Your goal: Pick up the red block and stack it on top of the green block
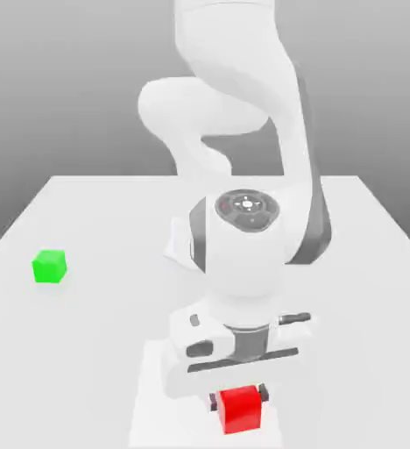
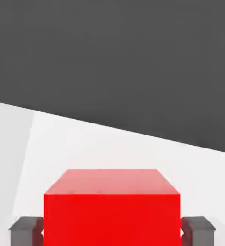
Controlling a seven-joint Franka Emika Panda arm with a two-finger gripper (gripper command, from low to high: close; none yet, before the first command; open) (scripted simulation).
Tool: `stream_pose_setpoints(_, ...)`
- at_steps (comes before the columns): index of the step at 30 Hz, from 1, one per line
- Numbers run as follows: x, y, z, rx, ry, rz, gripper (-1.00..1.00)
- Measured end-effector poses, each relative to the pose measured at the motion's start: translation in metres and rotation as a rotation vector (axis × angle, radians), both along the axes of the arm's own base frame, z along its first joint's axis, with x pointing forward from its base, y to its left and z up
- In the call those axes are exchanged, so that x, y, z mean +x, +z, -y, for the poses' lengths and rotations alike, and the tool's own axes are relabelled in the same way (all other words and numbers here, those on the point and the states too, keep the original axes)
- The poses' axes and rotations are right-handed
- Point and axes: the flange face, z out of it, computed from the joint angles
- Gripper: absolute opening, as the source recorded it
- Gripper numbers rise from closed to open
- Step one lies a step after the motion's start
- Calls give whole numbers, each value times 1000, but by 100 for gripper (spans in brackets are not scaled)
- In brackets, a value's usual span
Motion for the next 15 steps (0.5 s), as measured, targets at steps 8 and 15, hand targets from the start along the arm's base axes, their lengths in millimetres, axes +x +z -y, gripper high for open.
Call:
stream_pose_setpoints(8,0,51,1,0,-2,0,-100)
stream_pose_setpoints(15,-49,80,182,-48,-420,3,-100)
